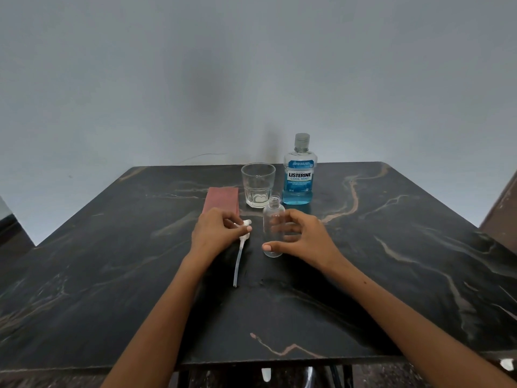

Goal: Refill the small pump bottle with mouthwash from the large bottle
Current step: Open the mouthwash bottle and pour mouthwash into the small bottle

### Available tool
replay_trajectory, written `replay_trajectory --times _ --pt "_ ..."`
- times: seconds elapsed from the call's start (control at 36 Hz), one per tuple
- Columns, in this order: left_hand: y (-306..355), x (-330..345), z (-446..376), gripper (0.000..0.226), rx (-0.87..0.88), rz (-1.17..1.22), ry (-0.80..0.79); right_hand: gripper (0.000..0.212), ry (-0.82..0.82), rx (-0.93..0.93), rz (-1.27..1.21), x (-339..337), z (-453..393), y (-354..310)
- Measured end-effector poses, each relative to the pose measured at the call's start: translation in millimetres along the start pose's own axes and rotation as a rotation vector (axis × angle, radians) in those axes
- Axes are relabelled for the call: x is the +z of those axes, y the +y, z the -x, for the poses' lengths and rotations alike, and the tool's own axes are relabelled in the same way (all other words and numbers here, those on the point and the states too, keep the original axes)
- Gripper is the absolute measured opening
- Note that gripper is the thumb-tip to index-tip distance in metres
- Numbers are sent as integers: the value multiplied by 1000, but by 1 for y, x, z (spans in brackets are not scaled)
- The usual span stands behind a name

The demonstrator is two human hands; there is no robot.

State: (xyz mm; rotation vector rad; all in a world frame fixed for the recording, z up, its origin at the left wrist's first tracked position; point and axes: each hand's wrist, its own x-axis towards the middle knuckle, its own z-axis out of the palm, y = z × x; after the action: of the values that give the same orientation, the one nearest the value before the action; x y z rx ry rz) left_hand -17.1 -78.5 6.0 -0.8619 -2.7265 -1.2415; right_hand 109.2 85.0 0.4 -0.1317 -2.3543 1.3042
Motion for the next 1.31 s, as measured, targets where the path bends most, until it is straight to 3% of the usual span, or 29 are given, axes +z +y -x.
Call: replay_trajectory --times 0.11,0.19,0.28,0.42,0.72,1.08,1.31 --pt "1 2 -1 16 49 24 75 64 47 9 -11 -8 3 -4" --pt "4 3 -1 8 73 96 123 50 171 16 -59 -17 3 -5" --pt "8 3 -2 15 105 154 167 40 314 41 -100 -27 0 1" --pt "28 -5 -7 8 180 223 215 19 482 146 41 -45 -22 20" --pt "61 -6 -19 12 235 353 255 83 626 223 148 -25 -95 40" --pt "68 -1 -22 9 221 305 249 71 768 291 246 -1 -128 29" --pt "63 -10 -15 8 244 271 253 69 604 157 234 -19 -95 32"
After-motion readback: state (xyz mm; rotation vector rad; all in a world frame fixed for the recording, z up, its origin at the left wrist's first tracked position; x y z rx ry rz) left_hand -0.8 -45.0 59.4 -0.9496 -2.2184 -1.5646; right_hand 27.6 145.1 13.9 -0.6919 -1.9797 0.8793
